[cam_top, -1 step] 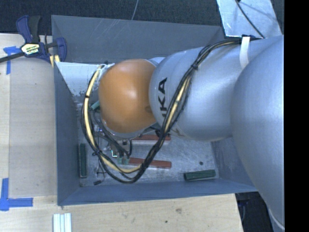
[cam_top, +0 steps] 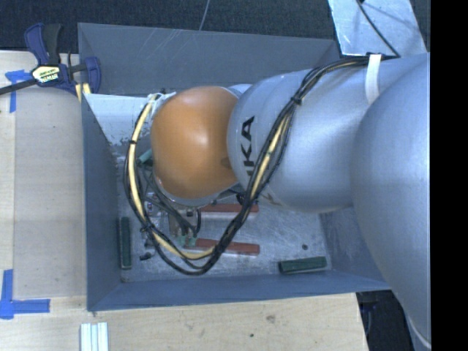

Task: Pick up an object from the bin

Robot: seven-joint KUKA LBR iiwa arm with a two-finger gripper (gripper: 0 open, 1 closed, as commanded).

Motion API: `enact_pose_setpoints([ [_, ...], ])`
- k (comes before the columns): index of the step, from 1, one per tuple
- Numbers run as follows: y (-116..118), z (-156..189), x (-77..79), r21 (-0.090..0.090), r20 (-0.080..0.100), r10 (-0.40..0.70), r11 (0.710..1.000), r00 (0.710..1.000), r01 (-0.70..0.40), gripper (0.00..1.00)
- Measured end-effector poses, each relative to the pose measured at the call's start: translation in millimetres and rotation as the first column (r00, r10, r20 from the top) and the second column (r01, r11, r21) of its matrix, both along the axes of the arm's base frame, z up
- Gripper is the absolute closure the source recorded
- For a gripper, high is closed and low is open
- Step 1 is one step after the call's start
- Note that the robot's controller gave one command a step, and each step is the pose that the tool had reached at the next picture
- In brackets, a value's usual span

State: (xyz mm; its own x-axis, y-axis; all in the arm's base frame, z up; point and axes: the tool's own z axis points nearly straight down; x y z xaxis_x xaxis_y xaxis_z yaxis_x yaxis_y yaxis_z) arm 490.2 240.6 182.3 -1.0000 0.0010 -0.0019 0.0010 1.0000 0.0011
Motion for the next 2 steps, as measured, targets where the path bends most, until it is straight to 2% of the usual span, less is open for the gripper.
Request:
enact_pose_setpoints([
  [1, -0.1, 0.0, 0.0, 0.000, 0.000, 0.000, 1.000, 1.000, 0.000, 0.00],
  [2, -0.1, 0.0, 0.0, 0.000, 0.000, -0.001, 1.000, 1.000, 0.001, 0.00],
])
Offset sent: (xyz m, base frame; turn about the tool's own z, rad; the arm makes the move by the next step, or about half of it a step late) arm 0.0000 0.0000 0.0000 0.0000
